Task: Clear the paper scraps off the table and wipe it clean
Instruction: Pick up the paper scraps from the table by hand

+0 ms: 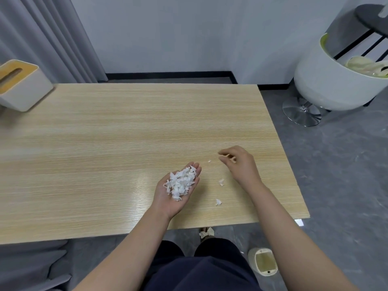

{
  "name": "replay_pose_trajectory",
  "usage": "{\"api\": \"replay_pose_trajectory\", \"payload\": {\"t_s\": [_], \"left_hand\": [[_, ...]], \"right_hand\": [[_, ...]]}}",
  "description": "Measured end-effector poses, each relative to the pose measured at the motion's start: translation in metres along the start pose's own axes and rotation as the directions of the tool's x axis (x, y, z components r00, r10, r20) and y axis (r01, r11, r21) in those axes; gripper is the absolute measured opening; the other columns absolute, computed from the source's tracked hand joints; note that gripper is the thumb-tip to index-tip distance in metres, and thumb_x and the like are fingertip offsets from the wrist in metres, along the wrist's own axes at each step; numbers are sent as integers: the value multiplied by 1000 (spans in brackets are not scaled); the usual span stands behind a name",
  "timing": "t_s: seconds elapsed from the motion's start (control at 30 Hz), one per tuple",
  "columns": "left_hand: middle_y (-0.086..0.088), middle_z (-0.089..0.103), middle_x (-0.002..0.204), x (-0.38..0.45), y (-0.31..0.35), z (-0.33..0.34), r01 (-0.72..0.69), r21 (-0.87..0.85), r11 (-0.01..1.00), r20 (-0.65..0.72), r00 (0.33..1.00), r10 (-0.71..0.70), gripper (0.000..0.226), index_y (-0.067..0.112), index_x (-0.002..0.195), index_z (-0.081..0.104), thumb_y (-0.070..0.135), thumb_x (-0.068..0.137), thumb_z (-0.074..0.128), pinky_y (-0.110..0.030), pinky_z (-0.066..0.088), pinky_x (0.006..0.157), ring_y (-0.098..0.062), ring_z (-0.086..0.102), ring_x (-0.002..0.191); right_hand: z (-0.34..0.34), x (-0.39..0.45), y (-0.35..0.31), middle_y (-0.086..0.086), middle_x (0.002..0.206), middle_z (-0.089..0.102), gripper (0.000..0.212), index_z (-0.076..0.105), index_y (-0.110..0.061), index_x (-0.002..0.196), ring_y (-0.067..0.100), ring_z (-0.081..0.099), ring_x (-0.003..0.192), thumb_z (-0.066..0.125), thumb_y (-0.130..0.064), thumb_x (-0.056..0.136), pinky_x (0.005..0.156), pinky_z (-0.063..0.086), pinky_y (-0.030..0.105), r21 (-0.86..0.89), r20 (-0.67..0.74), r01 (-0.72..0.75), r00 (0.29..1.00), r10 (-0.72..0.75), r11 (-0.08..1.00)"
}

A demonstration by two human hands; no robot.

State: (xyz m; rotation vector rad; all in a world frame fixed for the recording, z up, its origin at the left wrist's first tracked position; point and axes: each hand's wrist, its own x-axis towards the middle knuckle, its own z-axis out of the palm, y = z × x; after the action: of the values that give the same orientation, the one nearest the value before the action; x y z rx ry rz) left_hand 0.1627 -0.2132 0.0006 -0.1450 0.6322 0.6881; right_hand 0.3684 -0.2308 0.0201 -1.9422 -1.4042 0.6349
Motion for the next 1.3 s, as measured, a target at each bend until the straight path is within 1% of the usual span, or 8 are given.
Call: {"api": "replay_pose_trajectory", "payload": {"t_s": [0.33,0.47,0.57,0.7,0.83,0.93,1.07,1.3], "left_hand": [[-21,56,129,1,4,-4,-46,-6,999,-36,998,46,50,-10,110,64,21,96,28,-44,43,96,-33,55,117],[-22,55,130,-4,6,3,-81,19,997,-17,997,81,46,-10,117,60,6,74,65,-46,42,96,-35,55,116],[-21,54,132,-1,7,1,-94,-15,995,-60,994,93,40,-9,121,56,14,89,46,-44,43,96,-35,56,115],[-23,50,134,3,8,-7,-75,-72,995,-71,995,70,49,-11,123,54,17,86,38,-43,46,96,-37,55,118],[-23,52,133,2,7,-9,-56,-69,996,-35,998,54,48,-12,122,55,2,77,65,-46,50,92,-38,54,118],[-22,51,135,0,8,-9,-41,-62,997,-24,999,40,47,-11,122,55,2,79,65,-47,53,88,-38,55,117],[-22,55,130,-1,9,-12,-67,-43,997,3,998,68,76,-11,118,58,-11,46,82,-46,50,91,-37,58,114],[-21,57,129,-5,12,-16,-75,-28,997,18,997,75,83,-9,117,61,-8,38,86,-46,43,96,-35,56,116]], "right_hand": [[14,62,74,12,115,61,26,64,-7,115,27,58,103,59,-14,90,83,43,30,-343,95,-195,966,241,919],[28,66,85,15,117,54,24,60,-4,113,30,54,104,56,-14,91,81,40,30,-407,126,-189,957,260,894],[33,69,87,14,113,52,17,58,-4,108,29,53,99,51,-12,94,77,39,30,-415,116,-188,959,257,890],[38,71,81,10,104,56,14,61,-6,99,24,55,88,49,-10,94,68,40,29,-410,149,-144,964,222,901],[48,71,66,1,97,54,10,65,-10,94,17,51,88,56,-11,90,72,39,26,-293,268,24,962,58,956],[58,70,59,-5,94,50,6,65,-11,90,14,50,89,60,-11,87,74,37,25,-265,346,90,938,8,960],[67,69,58,0,101,54,7,63,-11,91,19,52,94,58,-8,87,75,42,29,-317,419,171,908,-24,933],[72,65,53,1,93,49,13,58,-10,93,23,52,92,47,-4,91,72,41,32,-408,417,202,909,-15,890]]}}
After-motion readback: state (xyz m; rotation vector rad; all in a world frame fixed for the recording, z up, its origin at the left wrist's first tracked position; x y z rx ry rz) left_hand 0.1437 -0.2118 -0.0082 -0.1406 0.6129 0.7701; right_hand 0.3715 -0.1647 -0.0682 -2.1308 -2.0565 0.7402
